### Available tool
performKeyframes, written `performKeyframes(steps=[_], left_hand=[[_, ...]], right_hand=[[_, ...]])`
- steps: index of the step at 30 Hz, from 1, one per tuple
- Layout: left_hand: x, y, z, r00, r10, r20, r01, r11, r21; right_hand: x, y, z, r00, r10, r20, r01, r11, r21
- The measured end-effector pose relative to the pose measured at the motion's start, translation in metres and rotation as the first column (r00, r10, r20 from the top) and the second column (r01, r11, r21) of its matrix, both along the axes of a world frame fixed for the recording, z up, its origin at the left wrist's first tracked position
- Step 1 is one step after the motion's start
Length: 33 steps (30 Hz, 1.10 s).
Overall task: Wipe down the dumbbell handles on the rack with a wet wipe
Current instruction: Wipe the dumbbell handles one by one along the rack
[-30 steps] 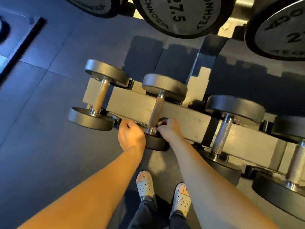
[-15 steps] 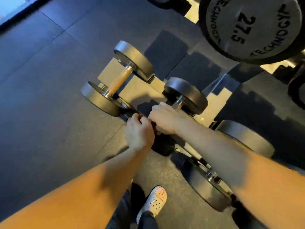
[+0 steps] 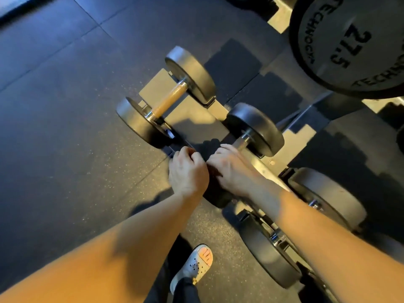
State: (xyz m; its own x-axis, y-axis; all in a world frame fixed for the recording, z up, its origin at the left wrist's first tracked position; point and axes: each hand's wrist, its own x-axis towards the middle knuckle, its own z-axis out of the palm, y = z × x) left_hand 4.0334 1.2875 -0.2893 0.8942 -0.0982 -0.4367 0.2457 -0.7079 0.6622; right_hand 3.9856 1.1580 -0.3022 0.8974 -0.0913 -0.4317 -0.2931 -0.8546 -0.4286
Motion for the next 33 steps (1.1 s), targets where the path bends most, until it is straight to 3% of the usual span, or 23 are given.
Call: performKeyframes(steps=[2, 5, 7, 8, 9, 10, 12, 14, 16, 17, 18, 20, 21, 22, 23, 25, 26, 27, 28, 29, 31, 32, 33], left_hand=[[0.001, 0.0, -0.001, 1.0, -0.008, 0.004, 0.008, 1.0, 0.005], [0.003, -0.001, -0.002, 1.0, -0.014, 0.011, 0.013, 1.0, 0.023], [0.004, -0.001, -0.002, 1.0, -0.025, -0.001, 0.025, 0.999, 0.024], [0.004, -0.001, -0.002, 1.0, -0.031, -0.004, 0.031, 0.999, 0.02], [0.004, -0.001, -0.001, 1.0, -0.031, -0.002, 0.031, 0.999, 0.015], [0.004, -0.001, -0.001, 1.0, -0.03, 0.001, 0.03, 1.0, 0.008], [0.002, -0.001, 0.0, 1.0, -0.018, 0.0, 0.018, 1.0, -0.017], [0.002, -0.001, 0.0, 1.0, 0.004, 0.008, -0.004, 1.0, -0.026], [0.004, -0.001, -0.001, 1.0, 0.004, 0.028, -0.003, 1.0, -0.014], [0.004, -0.002, -0.001, 0.999, -0.007, 0.032, 0.007, 1.0, -0.014], [0.005, -0.002, -0.002, 0.999, -0.017, 0.034, 0.017, 1.0, -0.013], [0.005, -0.002, -0.001, 0.999, -0.029, 0.038, 0.029, 1.0, -0.004], [0.004, -0.003, 0.0, 0.999, -0.03, 0.043, 0.03, 1.0, 0.007], [0.004, -0.003, 0.0, 0.998, -0.033, 0.05, 0.033, 0.999, 0.019], [0.004, -0.003, 0.0, 0.998, -0.038, 0.057, 0.036, 0.999, 0.028], [0.004, -0.002, -0.001, 0.997, -0.047, 0.067, 0.045, 0.999, 0.031], [0.005, -0.002, -0.002, 0.996, -0.052, 0.067, 0.05, 0.998, 0.028], [0.004, -0.002, -0.001, 0.997, -0.053, 0.063, 0.051, 0.998, 0.029], [0.004, -0.002, -0.001, 0.997, -0.051, 0.06, 0.049, 0.998, 0.033], [0.004, -0.003, 0.0, 0.997, -0.051, 0.06, 0.049, 0.998, 0.037], [0.004, -0.004, 0.001, 0.997, -0.048, 0.064, 0.045, 0.998, 0.044], [0.004, -0.004, 0.0, 0.997, -0.046, 0.065, 0.043, 0.998, 0.045], [0.004, -0.004, 0.0, 0.997, -0.045, 0.067, 0.042, 0.998, 0.046]], right_hand=[[-0.019, 0.002, -0.002, 0.981, -0.017, 0.195, 0.022, 0.999, -0.026], [-0.026, 0.006, 0.008, 0.878, 0.227, 0.421, -0.094, 0.945, -0.314], [-0.032, 0.005, 0.008, 0.836, 0.044, 0.547, 0.115, 0.96, -0.254], [-0.039, 0.005, 0.006, 0.801, -0.17, 0.574, 0.303, 0.942, -0.144], [-0.045, 0.006, 0.005, 0.722, -0.42, 0.55, 0.502, 0.865, 0.002], [-0.05, 0.011, 0.0, 0.585, -0.647, 0.489, 0.67, 0.726, 0.158], [-0.051, 0.03, -0.01, 0.345, -0.911, 0.226, 0.796, 0.411, 0.443], [-0.05, 0.049, -0.017, 0.326, -0.944, -0.039, 0.774, 0.243, 0.584], [-0.05, 0.052, -0.017, 0.396, -0.906, -0.148, 0.761, 0.233, 0.605], [-0.049, 0.048, -0.012, 0.387, -0.91, -0.147, 0.758, 0.223, 0.613], [-0.047, 0.042, -0.01, 0.32, -0.94, -0.121, 0.758, 0.177, 0.627], [-0.037, 0.031, -0.003, 0.065, -0.994, -0.093, 0.744, -0.014, 0.668], [-0.031, 0.03, -0.001, -0.019, -0.994, -0.105, 0.724, -0.086, 0.684], [-0.026, 0.034, 0.001, -0.032, -0.992, -0.12, 0.714, -0.106, 0.692], [-0.023, 0.041, 0.001, 0.025, -0.993, -0.115, 0.724, -0.062, 0.687], [-0.024, 0.054, 0.0, 0.223, -0.973, -0.059, 0.767, 0.138, 0.627], [-0.026, 0.056, -0.001, 0.272, -0.962, -0.027, 0.783, 0.205, 0.588], [-0.027, 0.055, 0.0, 0.263, -0.965, -0.001, 0.793, 0.215, 0.569], [-0.025, 0.049, -0.001, 0.181, -0.983, 0.0, 0.802, 0.148, 0.579], [-0.021, 0.04, 0.005, 0.032, -0.999, -0.04, 0.779, -0.001, 0.627], [-0.004, 0.019, 0.015, -0.298, -0.904, -0.307, 0.527, -0.424, 0.737], [0.004, 0.013, 0.019, -0.398, -0.822, -0.407, 0.382, -0.552, 0.742], [0.012, 0.013, 0.018, -0.453, -0.791, -0.411, 0.341, -0.579, 0.74]])
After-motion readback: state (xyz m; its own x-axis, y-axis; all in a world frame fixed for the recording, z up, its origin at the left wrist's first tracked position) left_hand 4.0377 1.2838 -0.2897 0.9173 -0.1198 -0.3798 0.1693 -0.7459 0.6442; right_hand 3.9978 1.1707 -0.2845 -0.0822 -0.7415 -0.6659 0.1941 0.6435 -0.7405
